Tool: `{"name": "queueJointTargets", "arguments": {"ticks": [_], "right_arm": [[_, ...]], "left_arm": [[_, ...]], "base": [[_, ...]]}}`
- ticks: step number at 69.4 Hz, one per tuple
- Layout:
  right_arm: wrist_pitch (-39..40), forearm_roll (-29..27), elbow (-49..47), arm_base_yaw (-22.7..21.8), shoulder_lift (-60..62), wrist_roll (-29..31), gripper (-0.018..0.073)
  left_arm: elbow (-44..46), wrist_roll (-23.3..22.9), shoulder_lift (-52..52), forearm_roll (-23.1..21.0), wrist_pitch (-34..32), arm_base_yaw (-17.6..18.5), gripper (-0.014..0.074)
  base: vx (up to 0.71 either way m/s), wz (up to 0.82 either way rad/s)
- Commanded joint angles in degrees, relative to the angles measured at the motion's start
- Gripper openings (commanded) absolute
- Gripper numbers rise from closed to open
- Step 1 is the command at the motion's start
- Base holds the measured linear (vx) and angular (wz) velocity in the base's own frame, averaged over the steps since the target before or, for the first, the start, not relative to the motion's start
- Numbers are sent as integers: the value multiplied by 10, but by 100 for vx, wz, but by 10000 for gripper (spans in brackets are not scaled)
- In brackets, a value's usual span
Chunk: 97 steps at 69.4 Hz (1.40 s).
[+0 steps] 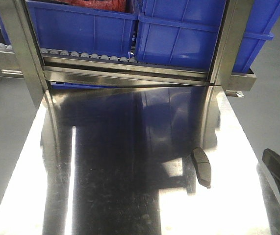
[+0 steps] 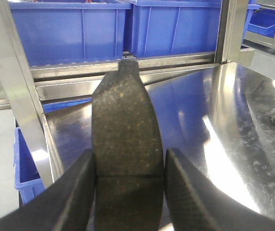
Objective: Move and align brake pads A on conveyor
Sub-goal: 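Move the right gripper over the remaining brake pad on the table, then lower the right gripper and close it on the brake pad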
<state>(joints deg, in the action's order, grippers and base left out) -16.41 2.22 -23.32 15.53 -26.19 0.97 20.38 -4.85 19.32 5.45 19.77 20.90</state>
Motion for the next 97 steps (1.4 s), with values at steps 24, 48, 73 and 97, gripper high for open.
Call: {"name": "queueJointTargets", "arguments": {"ticks": [24, 48, 73, 97], "right_arm": [[-111, -27, -158, -1, -222, -52, 662], [-241, -27, -320, -1, -472, -59, 648], [-269, -41, -423, -1, -663, -58, 636], [-263, -38, -444, -1, -774, -53, 608]], "left_arm": [[16, -2, 4, 2, -56, 3, 42], [16, -2, 4, 2, -56, 3, 42], [16, -2, 4, 2, -56, 3, 42], [16, -2, 4, 2, -56, 3, 42]], "base": [[0, 0], [0, 0], [0, 0], [0, 0]]}}
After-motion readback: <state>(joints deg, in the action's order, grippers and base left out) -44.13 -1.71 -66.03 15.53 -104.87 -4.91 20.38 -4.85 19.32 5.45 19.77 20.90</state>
